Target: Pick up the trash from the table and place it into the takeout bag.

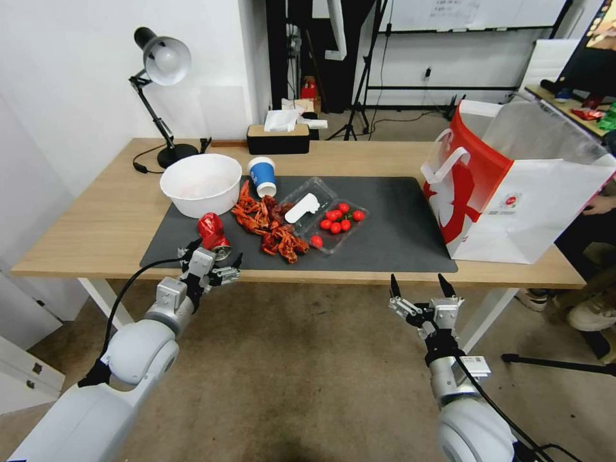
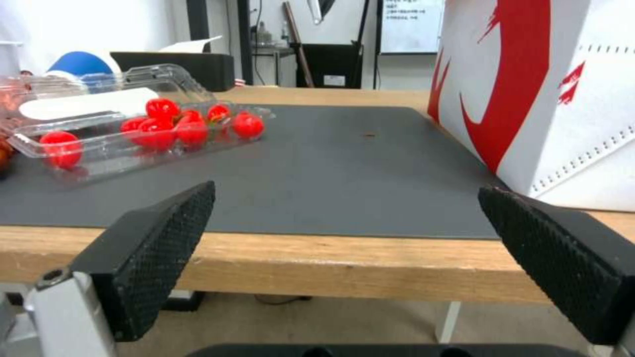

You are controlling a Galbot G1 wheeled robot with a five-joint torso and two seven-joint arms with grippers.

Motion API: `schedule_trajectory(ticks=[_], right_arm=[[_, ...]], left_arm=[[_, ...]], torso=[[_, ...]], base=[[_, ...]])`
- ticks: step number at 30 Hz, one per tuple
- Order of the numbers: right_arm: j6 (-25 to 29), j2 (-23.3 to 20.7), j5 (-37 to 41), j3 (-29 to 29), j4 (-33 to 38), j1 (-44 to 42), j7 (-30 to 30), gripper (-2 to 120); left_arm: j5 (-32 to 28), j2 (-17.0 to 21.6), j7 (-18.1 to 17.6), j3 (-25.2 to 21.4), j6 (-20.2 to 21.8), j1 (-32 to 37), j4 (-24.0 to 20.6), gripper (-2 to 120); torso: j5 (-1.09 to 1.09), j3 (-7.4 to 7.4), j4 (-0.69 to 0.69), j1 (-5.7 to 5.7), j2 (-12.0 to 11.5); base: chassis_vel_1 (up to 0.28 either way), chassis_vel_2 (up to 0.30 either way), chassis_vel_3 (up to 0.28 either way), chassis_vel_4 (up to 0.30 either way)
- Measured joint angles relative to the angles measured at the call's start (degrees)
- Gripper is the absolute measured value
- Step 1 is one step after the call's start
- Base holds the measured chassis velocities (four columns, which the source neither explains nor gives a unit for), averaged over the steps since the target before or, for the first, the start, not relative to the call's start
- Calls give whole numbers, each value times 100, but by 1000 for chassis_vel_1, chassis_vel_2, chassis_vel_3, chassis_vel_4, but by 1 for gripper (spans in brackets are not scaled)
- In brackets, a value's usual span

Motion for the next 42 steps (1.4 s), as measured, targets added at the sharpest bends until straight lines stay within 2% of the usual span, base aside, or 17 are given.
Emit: schedule_trajectory(ticks=[4, 7, 8, 14, 15, 18, 30, 38, 42], right_arm=[[-1, 7, 4, -1, -9, 2, 1, 100], [-1, 9, 10, -1, -12, 8, 5, 100], [-1, 9, 10, -1, -12, 8, 5, 100], [-1, 13, 13, 11, -12, -19, 20, 100], [-1, 13, 13, 11, -12, -19, 20, 100], [-1, 18, 15, 15, -8, -22, 35, 100], [-4, 31, 18, 9, -1, -13, 51, 100], [-6, 22, 19, 6, 46, -43, 53, 100], [-6, 24, 21, 14, 70, -66, 55, 100]], left_arm=[[-54, 31, 3, 6, -14, -50, 56, 93], [-95, 30, 2, 38, -34, -81, 119, 79], [-95, 30, 2, 38, -34, -81, 119, 79], [-122, -23, -6, 91, -59, -83, 168, 56], [-122, -23, -6, 91, -59, -83, 168, 56], [-138, -28, -20, 95, -72, -74, 169, 39], [-199, -15, -40, 56, -178, -5, 122, 38], [-182, 68, 214, -275, -282, 570, -715, 38], [-250, 136, 432, -379, -470, 680, -1136, 38]], torso=[[0, 0, 0, 0, 0], [0, 0, 0, 0, 0], [0, 0, 0, 0, 0], [0, 0, 0, 0, 0], [0, 0, 0, 0, 0], [0, 0, 0, 0, 0], [0, 0, 0, -1, 1], [0, 0, 1, -2, 1], [0, 0, 1, -1, 1]], base=[[0, 0, 0, 0], [0, 0, 0, 0], [0, 0, 0, 0], [0, 0, 0, 0], [0, 0, 0, 0], [0, 0, 0, 0], [0, 0, 0, 0], [0, 0, 0, 0], [0, 0, 0, 0]])
